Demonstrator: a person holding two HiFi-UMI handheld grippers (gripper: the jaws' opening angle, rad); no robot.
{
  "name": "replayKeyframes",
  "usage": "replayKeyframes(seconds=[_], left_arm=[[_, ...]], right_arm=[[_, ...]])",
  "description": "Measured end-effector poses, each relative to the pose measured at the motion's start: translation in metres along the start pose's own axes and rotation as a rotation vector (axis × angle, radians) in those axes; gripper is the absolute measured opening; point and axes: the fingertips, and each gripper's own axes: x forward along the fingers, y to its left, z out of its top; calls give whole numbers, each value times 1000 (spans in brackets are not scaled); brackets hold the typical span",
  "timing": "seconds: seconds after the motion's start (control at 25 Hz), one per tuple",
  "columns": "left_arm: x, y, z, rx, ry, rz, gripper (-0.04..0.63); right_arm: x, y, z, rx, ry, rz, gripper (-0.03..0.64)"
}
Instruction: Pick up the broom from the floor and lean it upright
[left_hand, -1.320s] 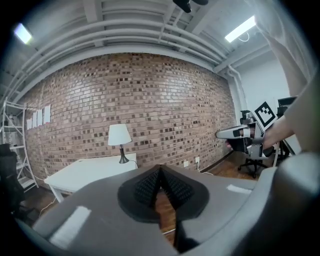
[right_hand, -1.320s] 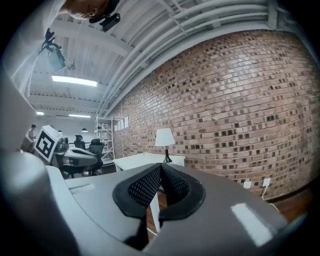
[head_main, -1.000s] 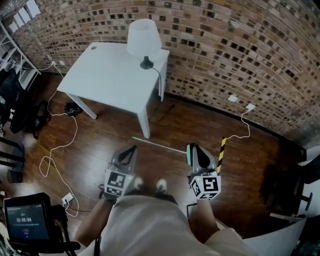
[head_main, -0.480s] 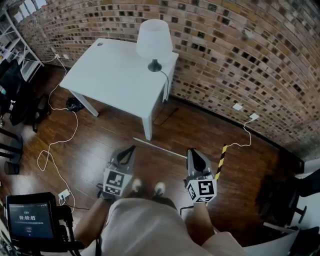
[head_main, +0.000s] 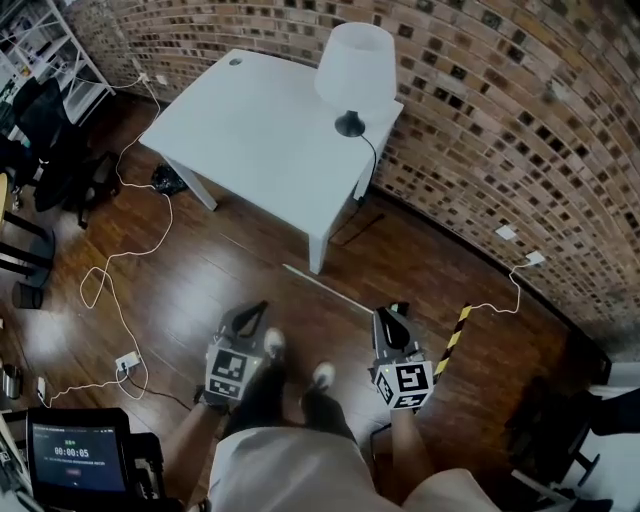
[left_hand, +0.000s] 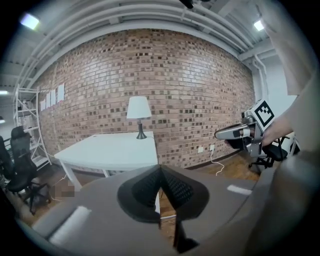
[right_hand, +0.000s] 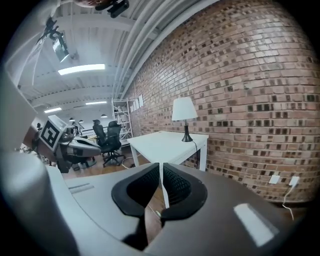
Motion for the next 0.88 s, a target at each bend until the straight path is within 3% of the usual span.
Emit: replayKeyframes(seconds=[0.28,0.56,0.88], left_arm=[[40,43,-79,-5,93,-20,2],[93,102,-186,-58,188,30,2],[149,131,-303,-134,240,66,2]], right_arm=[[96,13,-61,-37,106,66,43],[223,24,-170,-81,235,165,49],[300,42,-313,-193,425,283,49]])
